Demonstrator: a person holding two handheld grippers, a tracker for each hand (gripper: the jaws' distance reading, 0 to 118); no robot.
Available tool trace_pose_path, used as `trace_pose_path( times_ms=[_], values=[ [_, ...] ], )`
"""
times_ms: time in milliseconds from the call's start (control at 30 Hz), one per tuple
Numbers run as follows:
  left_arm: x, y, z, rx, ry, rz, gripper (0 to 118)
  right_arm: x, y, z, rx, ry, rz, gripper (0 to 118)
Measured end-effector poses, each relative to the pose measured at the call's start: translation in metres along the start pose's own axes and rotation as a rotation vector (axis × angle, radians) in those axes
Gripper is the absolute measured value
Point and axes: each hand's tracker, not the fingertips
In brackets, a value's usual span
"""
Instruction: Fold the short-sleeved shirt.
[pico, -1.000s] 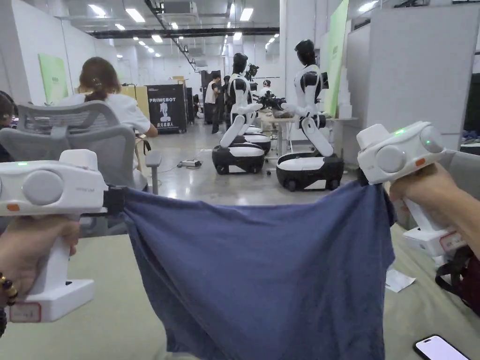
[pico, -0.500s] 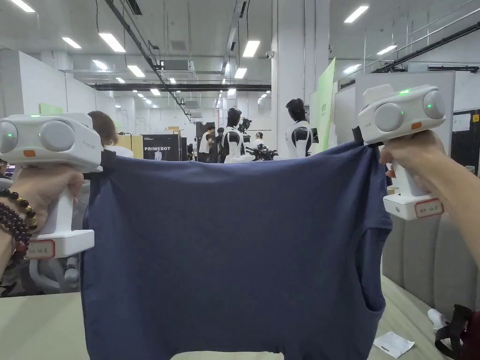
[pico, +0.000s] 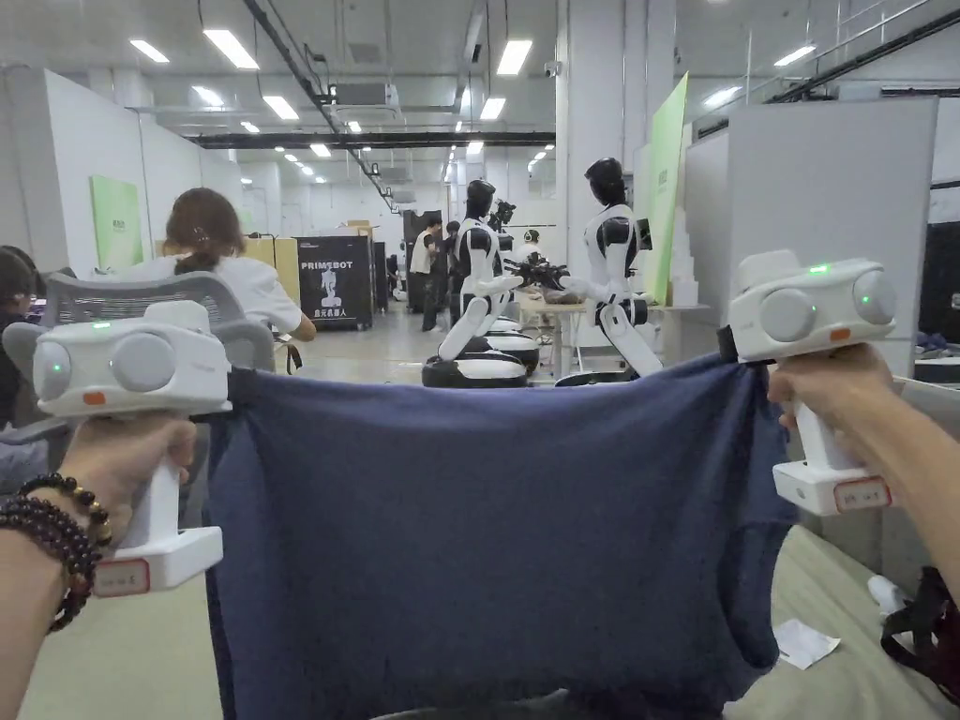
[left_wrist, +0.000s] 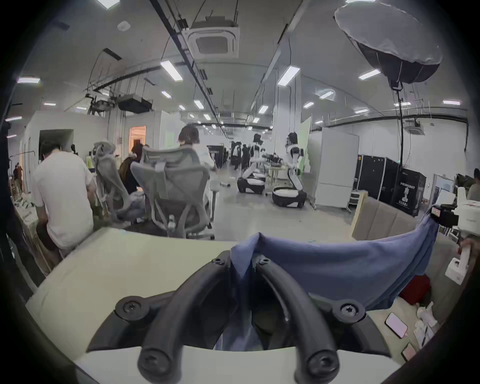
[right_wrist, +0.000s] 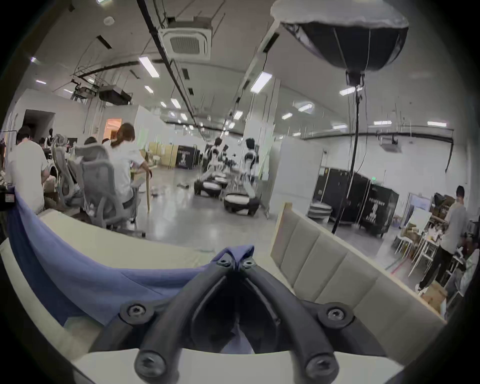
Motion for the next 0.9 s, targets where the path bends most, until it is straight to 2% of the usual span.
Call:
trace_pose_path(
  times_ms=[100,233,367,467,700,767,900],
  values=[
    [-0.008,-0.029,-0.005,-0.056,0.002,0.008,12,-0.002,-0.025,-0.008,-0.031,0.028,0.007,1],
    [-0.019,-0.046,0.021,-0.030,-0.017,0.050,12,0.006,-0.038,0.022,0.033,0.094,-0.037,1],
    [-0.027,-0.071,0.069,0.002,-0.059,0.055,12,0.010,-0.068,0.082,0.071,0.092,0.039,1],
    [-0.031,-0.114,0.108,-0.011,-0.070,0.042,12,0.012,-0.115,0.123,0.056,0.119,0.051,1],
    [-0.037,-0.266,0.188,-0.194,-0.067,0.042,12,0.006,-0.268,0.189,-0.126,0.174,0.028,1],
    [-0.035,-0.302,0.202,-0.252,-0.059,0.017,12,0.000,-0.303,0.199,-0.199,0.175,0.048,1],
    [-0.034,-0.356,0.207,-0.418,-0.039,0.013,12,-0.017,-0.369,0.199,-0.406,0.253,0.112,1]
  ],
)
